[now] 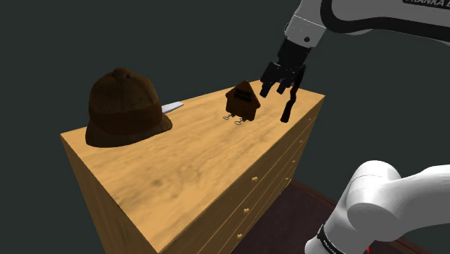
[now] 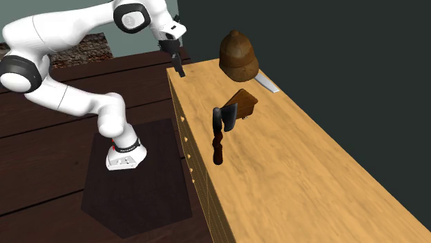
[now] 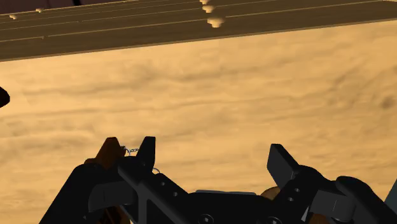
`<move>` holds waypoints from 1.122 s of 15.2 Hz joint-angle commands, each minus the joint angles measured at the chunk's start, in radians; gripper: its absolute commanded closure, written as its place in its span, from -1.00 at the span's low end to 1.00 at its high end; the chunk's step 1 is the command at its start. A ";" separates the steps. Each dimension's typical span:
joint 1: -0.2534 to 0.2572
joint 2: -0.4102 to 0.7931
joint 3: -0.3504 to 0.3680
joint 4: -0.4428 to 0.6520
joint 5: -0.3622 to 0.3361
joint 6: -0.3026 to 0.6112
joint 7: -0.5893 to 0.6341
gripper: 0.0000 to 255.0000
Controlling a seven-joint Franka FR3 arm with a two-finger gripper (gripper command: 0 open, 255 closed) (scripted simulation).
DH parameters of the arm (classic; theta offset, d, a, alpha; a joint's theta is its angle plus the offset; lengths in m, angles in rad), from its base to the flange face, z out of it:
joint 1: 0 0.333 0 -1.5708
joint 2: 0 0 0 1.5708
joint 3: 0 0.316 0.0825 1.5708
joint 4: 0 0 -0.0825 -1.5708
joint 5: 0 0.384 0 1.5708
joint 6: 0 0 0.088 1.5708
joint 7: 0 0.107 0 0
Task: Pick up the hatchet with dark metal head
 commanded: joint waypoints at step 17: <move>-0.058 0.291 -0.338 0.374 -0.082 -0.093 -0.332 -1.00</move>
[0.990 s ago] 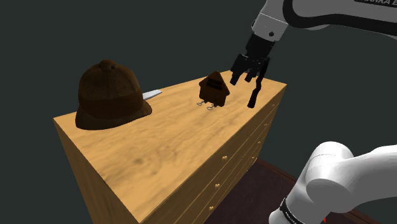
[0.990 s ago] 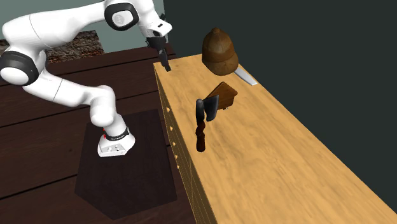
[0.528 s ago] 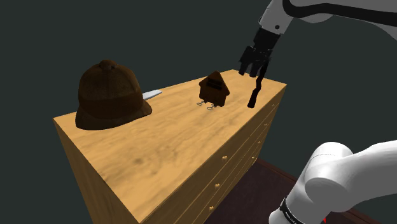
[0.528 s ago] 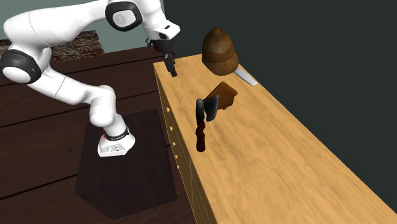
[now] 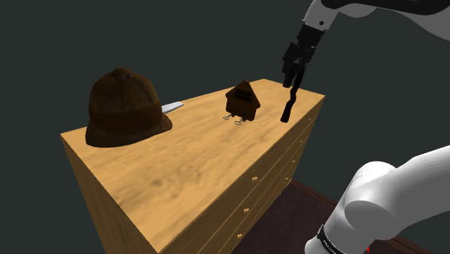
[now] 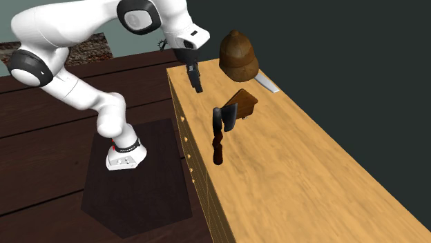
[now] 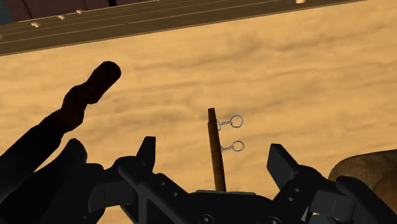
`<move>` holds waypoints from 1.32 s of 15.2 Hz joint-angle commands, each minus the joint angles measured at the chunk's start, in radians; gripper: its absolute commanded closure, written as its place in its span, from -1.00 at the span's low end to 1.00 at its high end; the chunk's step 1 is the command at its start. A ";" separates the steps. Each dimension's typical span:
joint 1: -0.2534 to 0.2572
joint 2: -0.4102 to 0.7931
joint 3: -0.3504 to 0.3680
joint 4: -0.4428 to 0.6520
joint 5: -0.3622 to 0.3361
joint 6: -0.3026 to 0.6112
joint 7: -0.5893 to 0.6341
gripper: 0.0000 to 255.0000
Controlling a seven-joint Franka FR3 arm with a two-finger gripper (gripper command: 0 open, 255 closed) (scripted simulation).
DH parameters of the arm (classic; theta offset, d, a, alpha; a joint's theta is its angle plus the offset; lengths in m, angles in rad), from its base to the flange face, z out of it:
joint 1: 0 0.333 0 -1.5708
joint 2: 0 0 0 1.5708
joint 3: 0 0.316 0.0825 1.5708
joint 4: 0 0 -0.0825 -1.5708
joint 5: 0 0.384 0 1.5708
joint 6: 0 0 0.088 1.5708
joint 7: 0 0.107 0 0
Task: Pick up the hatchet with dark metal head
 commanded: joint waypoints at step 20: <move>-0.029 0.411 -0.331 0.408 0.143 -0.052 -0.344 -1.00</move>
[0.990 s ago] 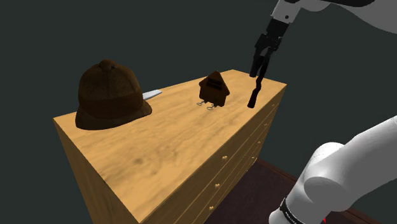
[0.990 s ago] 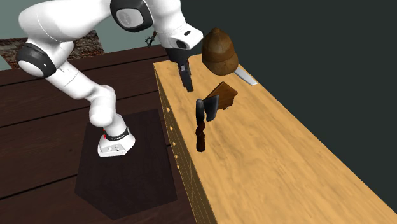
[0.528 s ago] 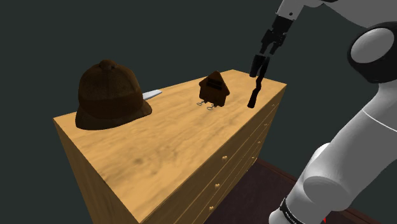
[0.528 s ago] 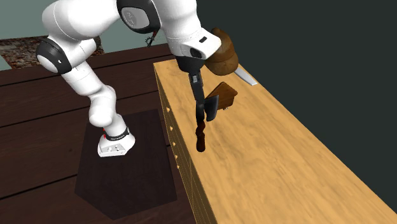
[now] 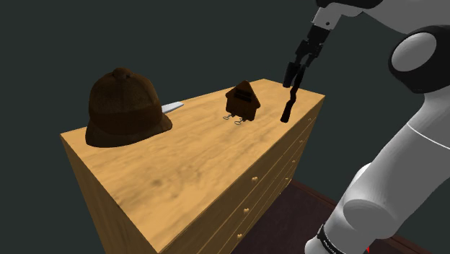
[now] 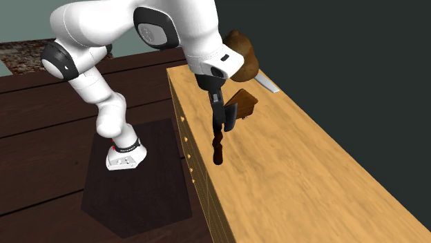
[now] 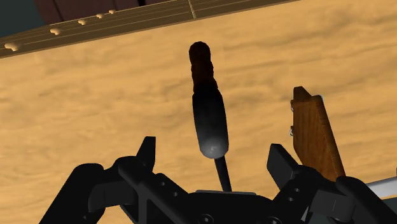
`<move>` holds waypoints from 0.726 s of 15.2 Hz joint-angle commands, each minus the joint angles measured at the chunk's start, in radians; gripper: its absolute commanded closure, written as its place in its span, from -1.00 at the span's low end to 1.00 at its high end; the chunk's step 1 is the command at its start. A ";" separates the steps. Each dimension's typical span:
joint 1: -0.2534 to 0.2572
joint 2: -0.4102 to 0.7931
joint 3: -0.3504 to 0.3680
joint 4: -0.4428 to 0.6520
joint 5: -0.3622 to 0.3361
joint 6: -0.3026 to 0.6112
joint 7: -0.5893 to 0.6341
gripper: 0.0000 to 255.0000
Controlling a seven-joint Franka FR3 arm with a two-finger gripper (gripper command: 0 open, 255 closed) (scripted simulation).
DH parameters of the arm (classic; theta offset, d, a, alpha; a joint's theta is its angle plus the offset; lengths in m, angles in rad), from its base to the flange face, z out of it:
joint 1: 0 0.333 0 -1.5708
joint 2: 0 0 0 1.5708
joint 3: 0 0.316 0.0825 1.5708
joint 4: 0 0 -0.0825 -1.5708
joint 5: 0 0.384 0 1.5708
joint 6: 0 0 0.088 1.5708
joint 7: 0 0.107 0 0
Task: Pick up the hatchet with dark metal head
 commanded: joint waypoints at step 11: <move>0.000 -0.014 0.004 -0.039 -0.009 0.028 0.002 1.00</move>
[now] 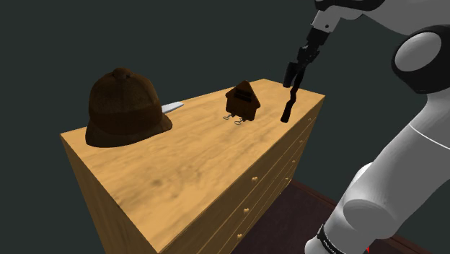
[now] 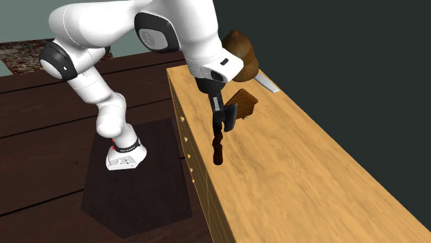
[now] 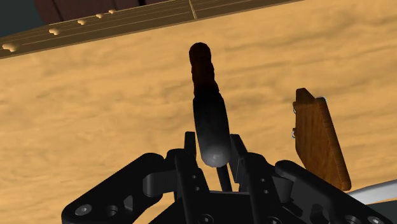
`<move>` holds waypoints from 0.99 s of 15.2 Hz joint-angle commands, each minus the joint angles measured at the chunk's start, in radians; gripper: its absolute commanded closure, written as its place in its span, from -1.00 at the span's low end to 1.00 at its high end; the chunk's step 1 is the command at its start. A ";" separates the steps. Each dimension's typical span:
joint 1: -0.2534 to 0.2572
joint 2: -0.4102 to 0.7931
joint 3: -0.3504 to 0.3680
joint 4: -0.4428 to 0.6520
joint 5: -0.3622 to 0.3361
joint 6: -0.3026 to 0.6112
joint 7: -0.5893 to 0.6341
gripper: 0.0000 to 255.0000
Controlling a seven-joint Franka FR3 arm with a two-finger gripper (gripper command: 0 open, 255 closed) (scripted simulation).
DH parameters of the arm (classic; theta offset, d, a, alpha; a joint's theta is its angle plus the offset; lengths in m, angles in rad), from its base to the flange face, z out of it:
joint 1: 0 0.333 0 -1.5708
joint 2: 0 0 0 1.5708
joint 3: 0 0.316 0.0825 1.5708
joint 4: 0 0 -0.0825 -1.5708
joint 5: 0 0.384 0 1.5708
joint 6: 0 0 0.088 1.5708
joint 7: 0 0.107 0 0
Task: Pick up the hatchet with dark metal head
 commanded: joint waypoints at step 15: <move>-0.035 0.170 -0.065 0.367 0.122 -0.244 -0.049 1.00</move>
